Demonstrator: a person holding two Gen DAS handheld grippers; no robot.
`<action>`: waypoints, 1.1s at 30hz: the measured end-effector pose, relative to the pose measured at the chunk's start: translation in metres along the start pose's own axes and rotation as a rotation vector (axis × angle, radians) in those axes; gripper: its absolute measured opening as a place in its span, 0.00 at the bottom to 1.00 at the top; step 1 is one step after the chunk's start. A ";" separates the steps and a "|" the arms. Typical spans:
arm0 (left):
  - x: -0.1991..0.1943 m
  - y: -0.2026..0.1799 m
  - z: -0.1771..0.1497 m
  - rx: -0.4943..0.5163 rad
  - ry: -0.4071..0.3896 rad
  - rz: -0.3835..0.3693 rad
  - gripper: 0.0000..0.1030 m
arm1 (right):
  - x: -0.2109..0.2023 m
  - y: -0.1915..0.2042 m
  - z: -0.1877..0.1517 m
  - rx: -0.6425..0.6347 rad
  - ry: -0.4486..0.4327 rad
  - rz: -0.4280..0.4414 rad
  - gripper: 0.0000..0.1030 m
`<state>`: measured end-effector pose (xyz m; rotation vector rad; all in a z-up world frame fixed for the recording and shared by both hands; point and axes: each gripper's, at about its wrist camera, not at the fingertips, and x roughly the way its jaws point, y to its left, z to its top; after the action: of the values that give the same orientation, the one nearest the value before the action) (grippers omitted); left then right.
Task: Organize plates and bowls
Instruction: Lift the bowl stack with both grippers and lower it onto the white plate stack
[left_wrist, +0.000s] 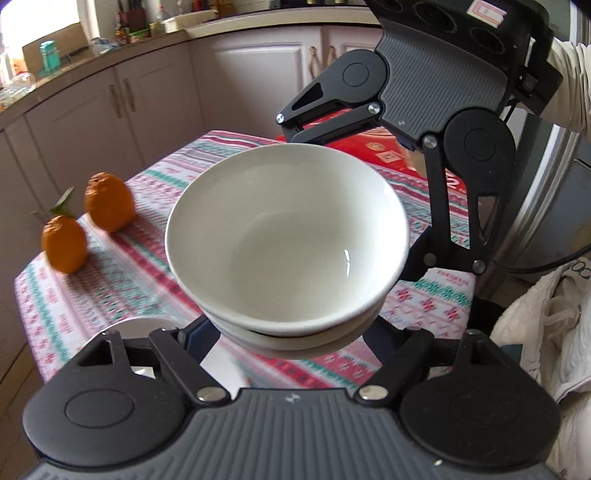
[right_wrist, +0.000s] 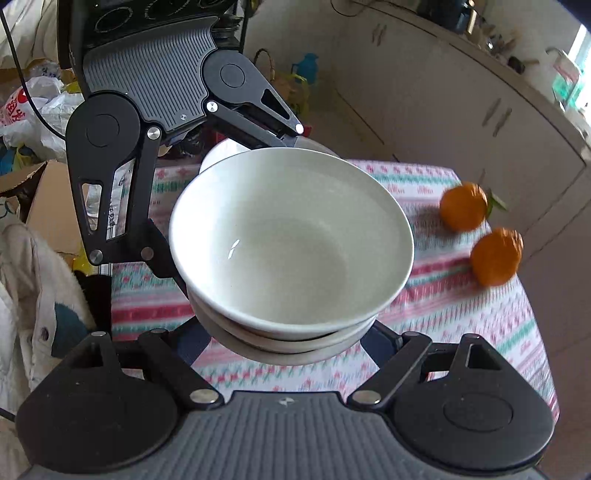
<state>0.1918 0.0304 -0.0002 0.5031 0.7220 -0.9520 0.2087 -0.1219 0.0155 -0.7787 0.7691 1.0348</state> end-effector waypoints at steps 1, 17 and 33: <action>-0.003 0.004 -0.003 -0.006 0.000 0.011 0.80 | 0.003 0.000 0.006 -0.010 -0.003 0.002 0.87; -0.026 0.062 -0.055 -0.124 0.046 0.144 0.80 | 0.073 -0.013 0.075 -0.126 -0.042 0.084 0.87; -0.017 0.085 -0.073 -0.177 0.073 0.128 0.80 | 0.103 -0.020 0.088 -0.100 -0.025 0.134 0.87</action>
<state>0.2349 0.1310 -0.0299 0.4247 0.8217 -0.7461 0.2757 -0.0091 -0.0232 -0.8063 0.7607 1.2085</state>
